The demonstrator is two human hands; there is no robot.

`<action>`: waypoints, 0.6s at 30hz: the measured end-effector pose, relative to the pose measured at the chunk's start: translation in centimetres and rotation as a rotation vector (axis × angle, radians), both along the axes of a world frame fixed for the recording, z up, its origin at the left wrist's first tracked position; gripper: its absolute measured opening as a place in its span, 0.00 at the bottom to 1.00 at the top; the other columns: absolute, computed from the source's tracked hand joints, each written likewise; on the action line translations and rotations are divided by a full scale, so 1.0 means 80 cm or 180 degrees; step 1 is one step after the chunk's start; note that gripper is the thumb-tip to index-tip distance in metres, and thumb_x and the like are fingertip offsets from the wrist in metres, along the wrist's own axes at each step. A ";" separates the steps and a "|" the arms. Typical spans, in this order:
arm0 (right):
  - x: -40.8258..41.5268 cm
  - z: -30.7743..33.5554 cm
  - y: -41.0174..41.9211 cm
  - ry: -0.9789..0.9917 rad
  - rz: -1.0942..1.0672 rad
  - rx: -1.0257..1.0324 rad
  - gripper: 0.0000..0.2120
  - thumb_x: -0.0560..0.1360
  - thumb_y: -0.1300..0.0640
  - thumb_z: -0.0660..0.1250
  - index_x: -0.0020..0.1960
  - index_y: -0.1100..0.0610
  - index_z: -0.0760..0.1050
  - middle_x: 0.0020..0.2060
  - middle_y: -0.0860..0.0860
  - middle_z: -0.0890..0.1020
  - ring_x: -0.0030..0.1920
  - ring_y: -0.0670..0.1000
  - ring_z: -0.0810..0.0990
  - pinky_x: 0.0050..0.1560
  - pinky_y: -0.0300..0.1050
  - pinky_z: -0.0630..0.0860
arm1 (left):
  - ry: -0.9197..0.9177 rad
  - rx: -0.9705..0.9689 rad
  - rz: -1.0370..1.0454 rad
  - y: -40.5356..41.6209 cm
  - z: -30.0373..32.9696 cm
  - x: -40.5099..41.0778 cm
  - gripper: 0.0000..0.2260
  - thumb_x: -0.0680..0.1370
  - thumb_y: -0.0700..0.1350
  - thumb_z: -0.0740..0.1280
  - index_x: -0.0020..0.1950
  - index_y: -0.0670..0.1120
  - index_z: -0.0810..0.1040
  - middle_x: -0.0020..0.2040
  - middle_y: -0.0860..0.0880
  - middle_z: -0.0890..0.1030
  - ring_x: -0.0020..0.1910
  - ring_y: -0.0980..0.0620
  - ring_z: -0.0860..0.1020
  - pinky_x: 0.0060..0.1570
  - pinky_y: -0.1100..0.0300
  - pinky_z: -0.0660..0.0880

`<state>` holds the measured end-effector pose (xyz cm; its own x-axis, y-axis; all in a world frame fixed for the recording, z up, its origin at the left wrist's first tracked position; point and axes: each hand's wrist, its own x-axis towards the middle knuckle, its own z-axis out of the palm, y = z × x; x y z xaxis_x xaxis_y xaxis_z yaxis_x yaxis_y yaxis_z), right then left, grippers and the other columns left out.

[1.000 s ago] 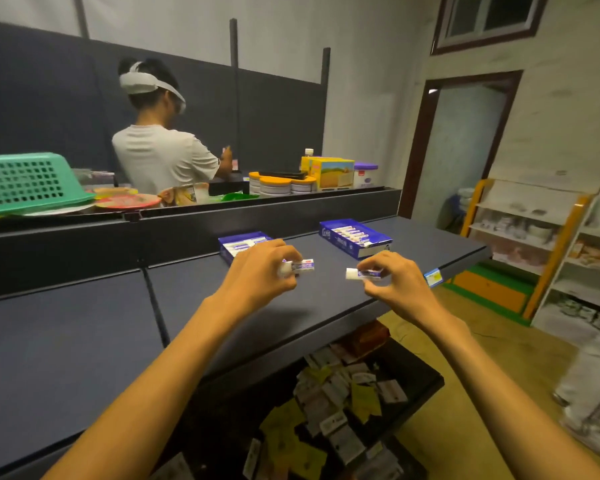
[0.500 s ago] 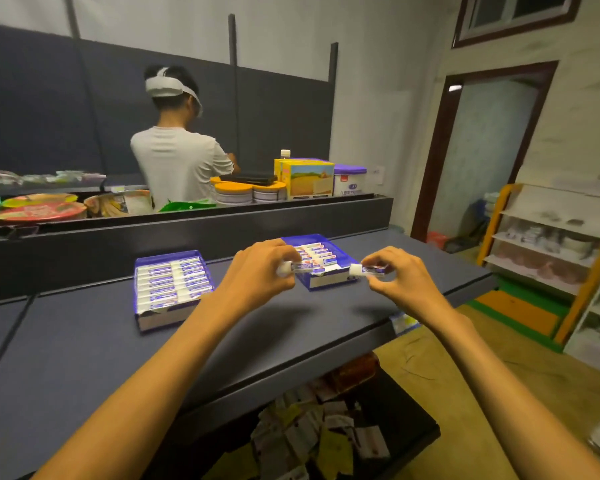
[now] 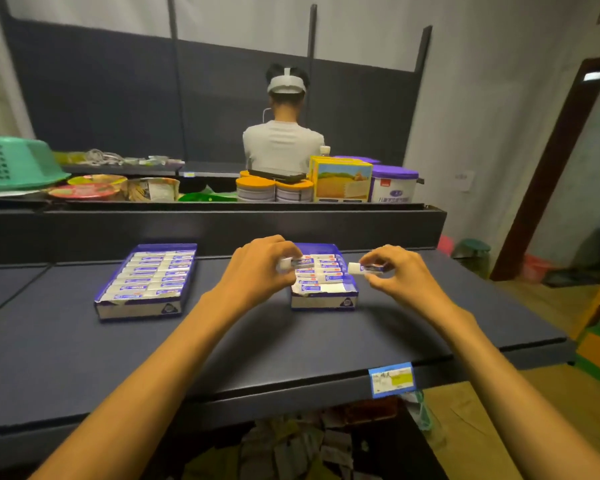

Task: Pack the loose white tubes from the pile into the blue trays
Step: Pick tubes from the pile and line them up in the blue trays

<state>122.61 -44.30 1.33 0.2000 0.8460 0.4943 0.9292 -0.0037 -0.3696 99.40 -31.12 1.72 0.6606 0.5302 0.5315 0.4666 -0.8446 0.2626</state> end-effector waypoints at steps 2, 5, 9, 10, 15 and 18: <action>0.007 -0.003 0.023 0.0031 0.0111 -0.0162 0.13 0.73 0.58 0.73 0.57 0.54 0.79 0.53 0.49 0.80 0.51 0.45 0.75 0.45 0.31 0.71 | -0.0022 -0.0007 0.0063 0.009 -0.003 0.005 0.14 0.73 0.49 0.74 0.57 0.51 0.80 0.55 0.53 0.80 0.51 0.52 0.78 0.45 0.56 0.76; 0.011 -0.005 0.058 0.0045 0.0263 -0.0313 0.13 0.73 0.56 0.73 0.57 0.53 0.79 0.55 0.49 0.80 0.53 0.45 0.75 0.45 0.31 0.71 | 0.0004 -0.0011 0.0137 0.022 -0.008 0.013 0.14 0.72 0.50 0.74 0.57 0.52 0.80 0.54 0.53 0.80 0.50 0.53 0.78 0.45 0.55 0.78; 0.006 -0.002 0.091 0.0005 0.0379 -0.0722 0.11 0.73 0.58 0.72 0.55 0.52 0.79 0.56 0.48 0.79 0.54 0.44 0.73 0.51 0.38 0.73 | 0.0079 -0.0033 0.0181 0.033 -0.011 0.023 0.14 0.73 0.49 0.73 0.57 0.52 0.80 0.55 0.53 0.80 0.51 0.51 0.79 0.47 0.51 0.78; 0.006 -0.001 0.097 -0.0045 0.0394 -0.0857 0.11 0.73 0.58 0.73 0.54 0.51 0.79 0.57 0.48 0.79 0.55 0.43 0.72 0.53 0.40 0.74 | 0.0122 -0.0042 0.0183 0.035 -0.012 0.025 0.13 0.73 0.49 0.73 0.57 0.53 0.80 0.55 0.53 0.80 0.51 0.51 0.79 0.47 0.50 0.78; 0.009 -0.001 0.116 -0.0309 0.0487 -0.1338 0.11 0.73 0.57 0.73 0.55 0.51 0.80 0.58 0.48 0.79 0.55 0.44 0.73 0.52 0.40 0.74 | 0.0265 -0.0092 0.0128 0.044 -0.016 0.030 0.14 0.73 0.50 0.73 0.58 0.51 0.79 0.55 0.53 0.80 0.52 0.52 0.79 0.48 0.50 0.79; 0.011 0.002 0.118 -0.0393 0.0566 -0.1468 0.12 0.73 0.57 0.73 0.55 0.52 0.80 0.59 0.48 0.79 0.55 0.45 0.74 0.49 0.37 0.73 | 0.0324 -0.0136 0.0094 0.044 -0.016 0.033 0.15 0.73 0.50 0.73 0.59 0.51 0.79 0.56 0.52 0.80 0.52 0.52 0.78 0.47 0.52 0.79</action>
